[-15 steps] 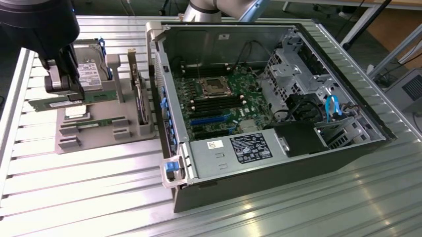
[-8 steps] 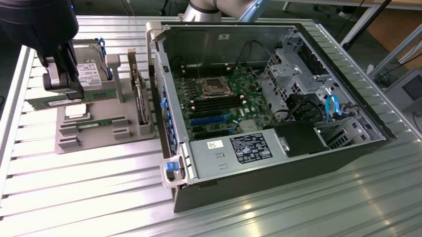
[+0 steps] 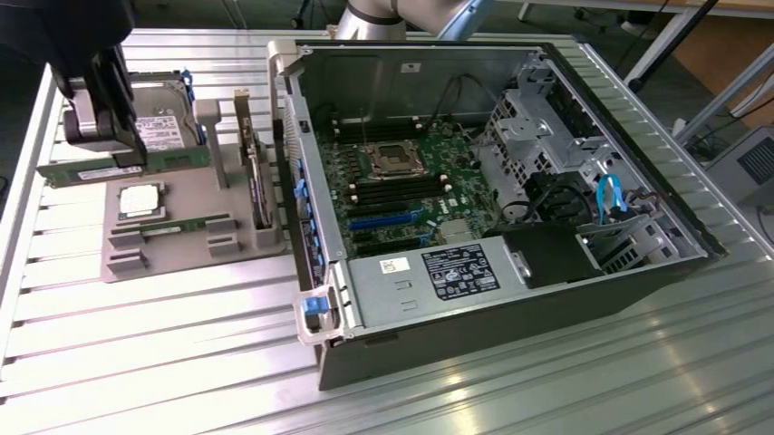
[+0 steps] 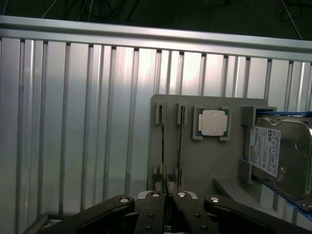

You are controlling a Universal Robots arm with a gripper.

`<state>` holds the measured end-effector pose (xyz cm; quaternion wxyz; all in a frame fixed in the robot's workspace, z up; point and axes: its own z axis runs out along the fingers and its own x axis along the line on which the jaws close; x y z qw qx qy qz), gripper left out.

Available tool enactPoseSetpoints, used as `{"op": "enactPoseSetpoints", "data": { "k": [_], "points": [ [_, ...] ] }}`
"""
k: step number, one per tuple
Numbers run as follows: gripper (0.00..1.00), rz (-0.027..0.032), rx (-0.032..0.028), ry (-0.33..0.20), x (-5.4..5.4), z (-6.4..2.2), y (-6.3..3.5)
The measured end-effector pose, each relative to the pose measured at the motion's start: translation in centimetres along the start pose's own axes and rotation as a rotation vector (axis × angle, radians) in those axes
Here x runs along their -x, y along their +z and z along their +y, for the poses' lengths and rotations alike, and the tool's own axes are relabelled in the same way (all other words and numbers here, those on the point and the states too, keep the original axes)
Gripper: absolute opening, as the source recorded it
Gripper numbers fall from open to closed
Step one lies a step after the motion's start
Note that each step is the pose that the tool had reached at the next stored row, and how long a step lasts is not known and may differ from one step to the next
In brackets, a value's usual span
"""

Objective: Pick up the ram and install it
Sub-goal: 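Pick up the ram and move it above insertion slot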

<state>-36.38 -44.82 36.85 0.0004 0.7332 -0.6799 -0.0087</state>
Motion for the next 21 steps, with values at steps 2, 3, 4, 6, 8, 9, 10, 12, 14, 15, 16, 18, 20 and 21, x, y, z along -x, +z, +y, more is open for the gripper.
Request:
{"op": "enactPoseSetpoints", "data": {
  "k": [2,3,4,6,8,9,10,12,14,15,16,18,20,21],
  "points": [
    [0.12,0.0000,0.0000,0.000,0.0,0.00,-0.16],
    [0.12,0.0000,0.0000,0.000,0.0,0.01,-0.23],
    [0.12,0.0000,0.0000,0.000,0.0,0.01,-0.31],
    [0.12,-0.0001,-0.0001,0.000,0.0,0.01,-0.81],
    [0.12,-0.0001,-0.0001,0.000,0.0,0.01,-0.96],
    [0.12,0.0000,0.0000,0.000,0.0,0.02,-1.05],
    [0.12,-0.0001,-0.0001,0.000,0.0,0.02,-1.13],
    [0.12,0.0000,0.0000,0.000,0.0,0.02,-1.41],
    [0.12,-0.0001,-0.0001,0.000,0.0,0.02,-1.58],
    [0.12,-0.0001,-0.0001,0.000,0.0,0.02,-1.65],
    [0.12,-0.0001,-0.0001,0.000,0.0,0.02,-1.71],
    [0.12,0.0000,-0.0001,0.000,0.0,0.04,-2.93],
    [0.12,0.0000,0.0000,0.000,0.0,0.04,-3.29],
    [0.12,0.0000,-0.0001,0.000,0.0,0.04,-3.37]
  ]
}}
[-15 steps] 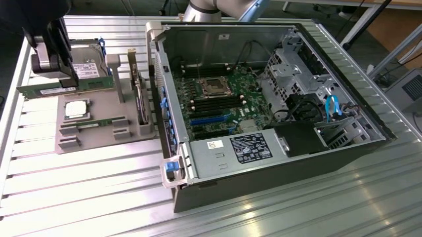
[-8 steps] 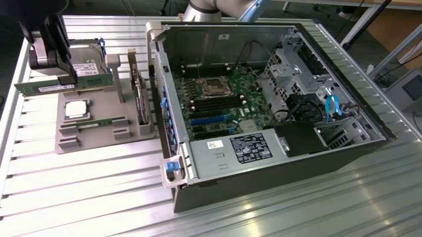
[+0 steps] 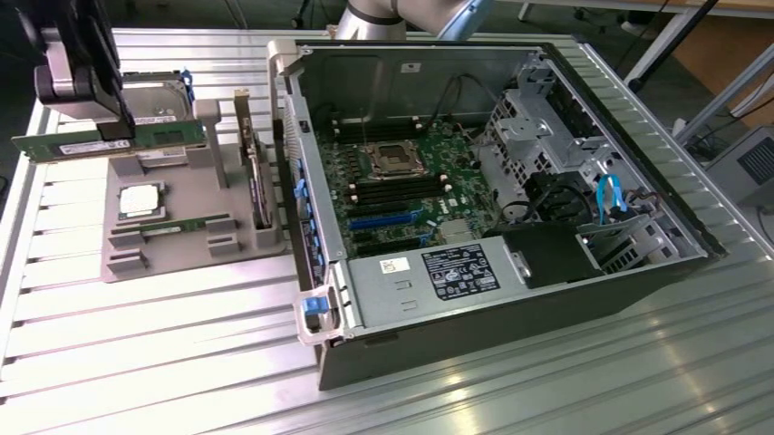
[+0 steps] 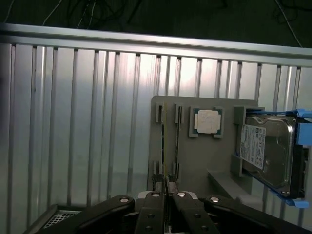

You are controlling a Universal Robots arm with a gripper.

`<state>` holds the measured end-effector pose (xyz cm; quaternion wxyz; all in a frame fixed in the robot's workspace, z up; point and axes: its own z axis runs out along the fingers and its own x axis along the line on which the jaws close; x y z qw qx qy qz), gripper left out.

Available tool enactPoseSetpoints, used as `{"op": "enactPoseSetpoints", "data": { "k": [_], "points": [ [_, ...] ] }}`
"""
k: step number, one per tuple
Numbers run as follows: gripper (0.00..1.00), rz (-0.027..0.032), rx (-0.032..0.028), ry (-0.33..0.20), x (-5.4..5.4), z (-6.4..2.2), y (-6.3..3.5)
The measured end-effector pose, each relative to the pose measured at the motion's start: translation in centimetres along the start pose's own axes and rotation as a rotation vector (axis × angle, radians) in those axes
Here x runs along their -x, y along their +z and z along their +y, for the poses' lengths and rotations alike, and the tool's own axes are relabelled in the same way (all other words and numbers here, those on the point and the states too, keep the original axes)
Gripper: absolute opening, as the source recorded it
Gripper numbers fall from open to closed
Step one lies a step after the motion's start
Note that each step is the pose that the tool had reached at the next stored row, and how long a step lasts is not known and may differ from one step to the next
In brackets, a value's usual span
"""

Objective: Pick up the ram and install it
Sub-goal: 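Pick up the ram and move it above insertion slot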

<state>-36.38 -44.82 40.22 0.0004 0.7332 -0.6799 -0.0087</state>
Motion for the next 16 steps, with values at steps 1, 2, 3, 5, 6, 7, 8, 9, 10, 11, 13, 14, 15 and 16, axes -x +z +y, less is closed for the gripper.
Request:
{"op": "enactPoseSetpoints", "data": {
  "k": [1,2,3,5,6,7,8,9,10,11,13,14,15,16],
  "points": [
    [0.12,0.0000,0.0000,0.000,0.0,0.00,-0.07],
    [0.12,0.0000,0.0000,0.000,0.0,0.00,-0.21],
    [0.12,0.0000,0.0000,0.000,0.0,0.00,-0.33],
    [0.12,0.0000,0.0000,0.000,0.0,0.01,-0.46],
    [0.12,0.0000,0.0000,0.000,0.0,0.01,-0.55],
    [0.12,0.0000,0.0000,0.000,0.0,0.01,-0.63],
    [0.12,0.0000,0.0000,0.000,0.0,0.01,-0.73],
    [0.12,0.0000,0.0001,0.000,0.0,0.01,-0.82],
    [0.12,0.0000,0.0000,0.000,0.0,0.01,-0.92],
    [0.12,-0.0001,-0.0001,0.000,0.0,0.01,-1.03],
    [0.12,0.0000,0.0000,0.000,0.0,0.02,-1.34],
    [0.12,0.0000,0.0000,0.000,0.0,0.02,-1.52],
    [0.12,0.0000,0.0000,0.000,0.0,0.02,-1.68],
    [0.12,0.0000,0.0000,0.000,0.0,0.02,-1.82]
  ]
}}
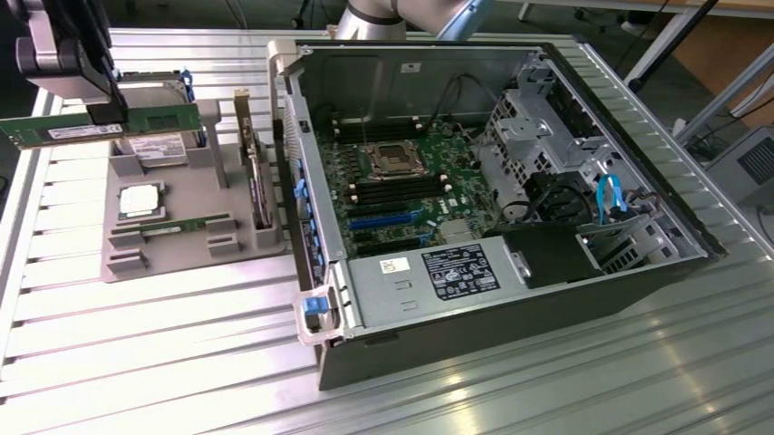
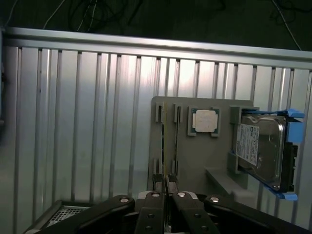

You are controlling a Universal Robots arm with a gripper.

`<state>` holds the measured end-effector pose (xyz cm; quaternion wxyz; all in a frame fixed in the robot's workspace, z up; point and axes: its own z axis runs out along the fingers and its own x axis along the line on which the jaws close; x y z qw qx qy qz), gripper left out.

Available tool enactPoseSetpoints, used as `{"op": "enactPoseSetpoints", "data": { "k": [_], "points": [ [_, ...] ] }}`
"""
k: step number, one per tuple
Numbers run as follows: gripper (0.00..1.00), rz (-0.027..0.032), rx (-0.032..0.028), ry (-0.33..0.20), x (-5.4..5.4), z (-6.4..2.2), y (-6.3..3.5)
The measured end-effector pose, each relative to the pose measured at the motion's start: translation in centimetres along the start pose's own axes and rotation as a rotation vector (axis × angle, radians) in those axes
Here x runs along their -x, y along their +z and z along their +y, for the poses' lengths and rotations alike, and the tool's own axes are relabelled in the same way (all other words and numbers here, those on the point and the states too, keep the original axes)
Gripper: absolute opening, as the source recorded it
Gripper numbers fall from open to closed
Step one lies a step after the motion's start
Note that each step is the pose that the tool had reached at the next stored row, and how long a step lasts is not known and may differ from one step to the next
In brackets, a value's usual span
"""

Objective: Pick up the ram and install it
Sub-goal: 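Pick up the ram and move it above insertion slot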

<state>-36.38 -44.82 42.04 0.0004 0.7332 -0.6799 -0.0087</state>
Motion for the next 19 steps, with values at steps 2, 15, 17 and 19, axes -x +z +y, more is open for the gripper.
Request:
{"op": "enactPoseSetpoints", "data": {
  "k": [2,15,17,19],
  "points": [
    [0.12,-0.0001,-0.0001,0.000,0.0,0.00,-0.21],
    [0.12,-0.0007,0.0101,0.000,-0.2,-2.47,-0.90],
    [0.12,-0.0009,0.0125,0.000,-0.2,-2.99,-0.90],
    [0.12,-0.0011,0.0159,0.000,-0.3,-3.68,-0.91]
  ]
}}
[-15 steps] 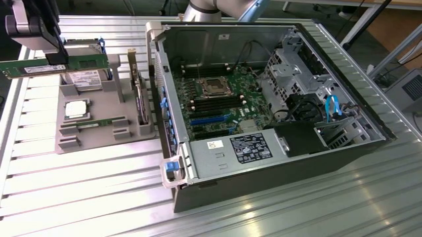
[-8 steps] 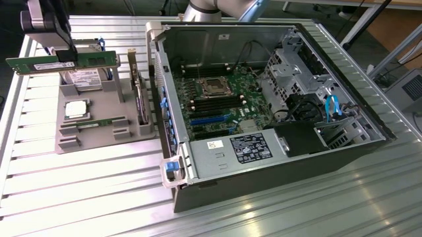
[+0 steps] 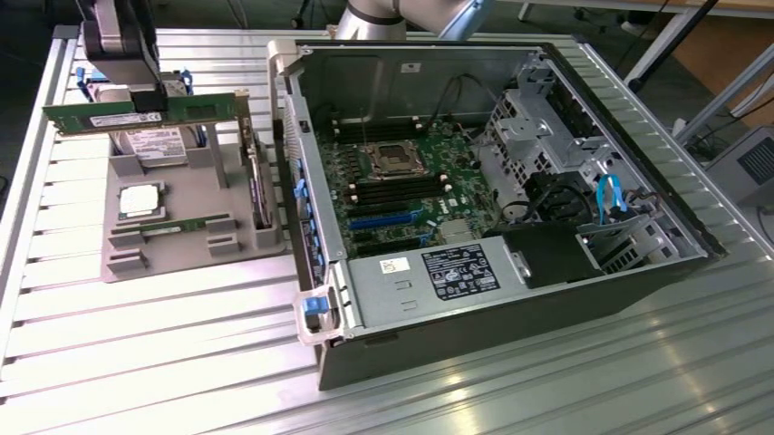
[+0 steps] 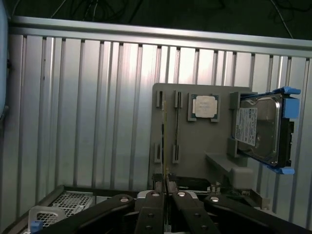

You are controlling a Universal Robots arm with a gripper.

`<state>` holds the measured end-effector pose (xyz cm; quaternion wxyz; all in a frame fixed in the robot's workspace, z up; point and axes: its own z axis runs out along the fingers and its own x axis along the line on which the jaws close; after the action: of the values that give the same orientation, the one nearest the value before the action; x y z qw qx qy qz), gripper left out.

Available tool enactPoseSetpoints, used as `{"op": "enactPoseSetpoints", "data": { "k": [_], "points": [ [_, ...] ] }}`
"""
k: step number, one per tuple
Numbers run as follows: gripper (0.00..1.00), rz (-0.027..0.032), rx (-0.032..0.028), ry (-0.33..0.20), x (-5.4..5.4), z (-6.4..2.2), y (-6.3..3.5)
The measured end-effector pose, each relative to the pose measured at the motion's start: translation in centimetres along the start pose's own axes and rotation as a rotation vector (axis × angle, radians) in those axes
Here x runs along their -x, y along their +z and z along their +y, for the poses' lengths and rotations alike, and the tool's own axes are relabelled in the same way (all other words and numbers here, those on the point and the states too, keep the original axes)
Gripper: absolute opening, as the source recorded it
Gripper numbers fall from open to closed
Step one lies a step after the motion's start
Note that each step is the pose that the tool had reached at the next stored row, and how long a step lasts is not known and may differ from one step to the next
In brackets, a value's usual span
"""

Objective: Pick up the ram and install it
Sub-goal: 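Pick up the ram and move it above insertion slot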

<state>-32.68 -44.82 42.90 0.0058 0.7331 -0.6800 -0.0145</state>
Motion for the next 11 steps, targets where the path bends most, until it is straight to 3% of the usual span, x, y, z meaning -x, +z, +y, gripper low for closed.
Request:
{"op": "enactPoseSetpoints", "data": {
  "k": [11],
  "points": [
    [0.12,0.0003,0.0105,0.000,-0.2,-2.16,-0.06]
  ]
}}
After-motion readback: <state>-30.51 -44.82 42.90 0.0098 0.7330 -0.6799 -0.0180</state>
